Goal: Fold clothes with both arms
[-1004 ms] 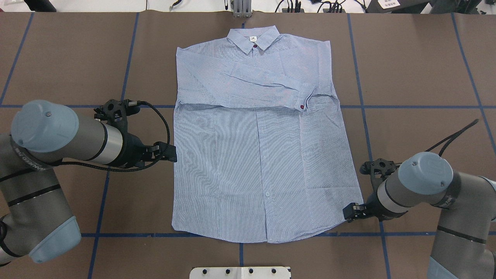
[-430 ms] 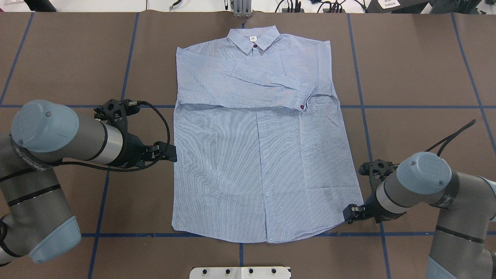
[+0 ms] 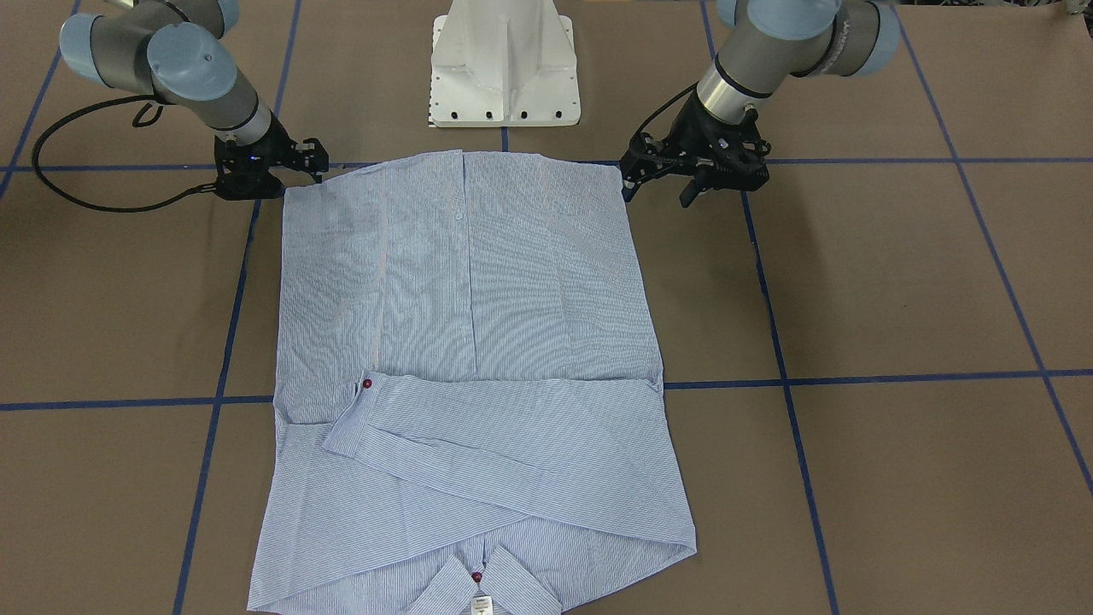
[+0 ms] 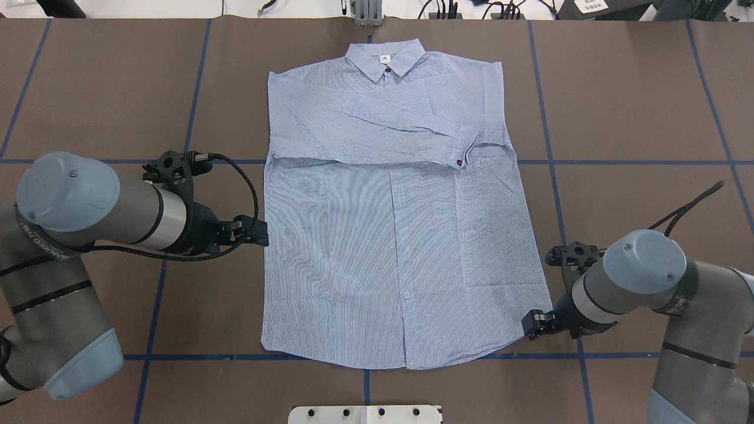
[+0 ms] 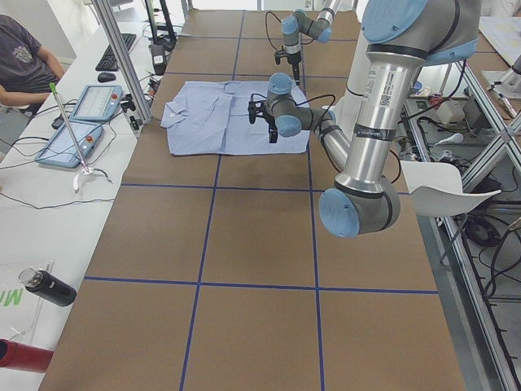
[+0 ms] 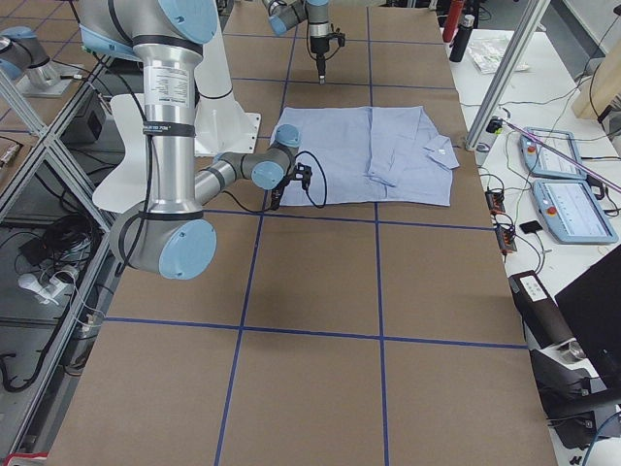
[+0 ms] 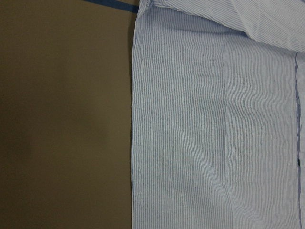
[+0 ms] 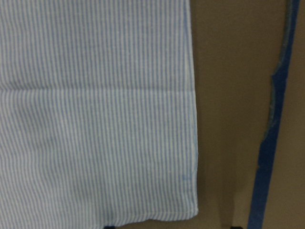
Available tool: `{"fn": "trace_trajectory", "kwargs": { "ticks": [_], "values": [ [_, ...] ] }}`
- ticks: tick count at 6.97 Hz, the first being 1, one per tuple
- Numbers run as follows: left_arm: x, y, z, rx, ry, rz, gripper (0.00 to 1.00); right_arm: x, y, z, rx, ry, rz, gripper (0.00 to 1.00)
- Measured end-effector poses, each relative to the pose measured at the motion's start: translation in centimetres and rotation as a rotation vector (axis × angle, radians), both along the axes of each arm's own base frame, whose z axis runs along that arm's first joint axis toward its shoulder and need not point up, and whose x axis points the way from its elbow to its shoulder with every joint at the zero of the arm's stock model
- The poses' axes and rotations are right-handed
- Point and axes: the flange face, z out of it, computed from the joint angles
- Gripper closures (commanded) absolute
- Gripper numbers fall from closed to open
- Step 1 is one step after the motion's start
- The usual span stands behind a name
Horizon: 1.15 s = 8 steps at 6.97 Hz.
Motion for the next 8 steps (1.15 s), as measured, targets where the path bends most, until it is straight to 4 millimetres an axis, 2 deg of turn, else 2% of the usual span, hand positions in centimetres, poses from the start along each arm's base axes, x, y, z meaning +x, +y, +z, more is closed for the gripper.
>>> {"fn": "trace_trajectory", "kwargs": {
  "ticks": [4, 7, 8],
  "values": [
    [0.0, 0.0, 0.0, 0.000, 0.000, 0.000, 0.00, 0.1, -0.6, 0.2, 0.004, 0.008, 0.015, 0.18],
    [0.0, 0.0, 0.1, -0.001, -0.002, 0.000, 0.00, -0.6, -1.2, 0.2, 0.005, 0.007, 0.019, 0.30],
    [0.0, 0.0, 0.2, -0.002, -0.003, 0.000, 0.00, -0.7, -1.3, 0.2, 0.003, 0.006, 0.019, 0.37]
  ]
}}
